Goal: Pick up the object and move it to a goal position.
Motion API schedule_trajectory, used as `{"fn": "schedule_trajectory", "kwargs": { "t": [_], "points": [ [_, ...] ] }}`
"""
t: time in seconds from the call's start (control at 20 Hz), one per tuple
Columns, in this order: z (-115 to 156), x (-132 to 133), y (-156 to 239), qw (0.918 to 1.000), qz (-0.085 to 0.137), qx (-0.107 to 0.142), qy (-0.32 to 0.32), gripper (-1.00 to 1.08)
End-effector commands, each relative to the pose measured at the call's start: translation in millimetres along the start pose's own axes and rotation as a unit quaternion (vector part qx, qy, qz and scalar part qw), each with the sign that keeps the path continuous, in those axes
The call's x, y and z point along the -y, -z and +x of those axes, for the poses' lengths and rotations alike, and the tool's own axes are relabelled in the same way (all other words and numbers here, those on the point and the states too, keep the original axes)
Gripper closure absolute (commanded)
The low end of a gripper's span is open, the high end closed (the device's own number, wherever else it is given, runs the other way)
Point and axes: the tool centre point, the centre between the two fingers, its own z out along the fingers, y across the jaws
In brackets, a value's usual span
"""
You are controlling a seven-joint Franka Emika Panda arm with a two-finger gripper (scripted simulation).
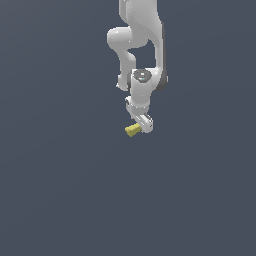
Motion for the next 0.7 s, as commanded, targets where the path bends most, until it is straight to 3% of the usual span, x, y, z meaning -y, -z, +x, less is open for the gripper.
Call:
{"fn": "schedule_trajectory", "kwargs": {
  "t": [0.0,0.55,0.6,0.65],
  "points": [
    [-0.1,-0.7,-9.4,1.0,0.0,0.0,-0.001,-0.92],
    [-0.4,-1.0,-38.6,1.0,0.0,0.0,-0.002,-0.92],
    [-0.4,-1.0,-38.6,1.0,0.0,0.0,-0.002,1.08],
    [-0.4,-1.0,-38.6,1.0,0.0,0.0,-0.002,1.08]
  ]
}}
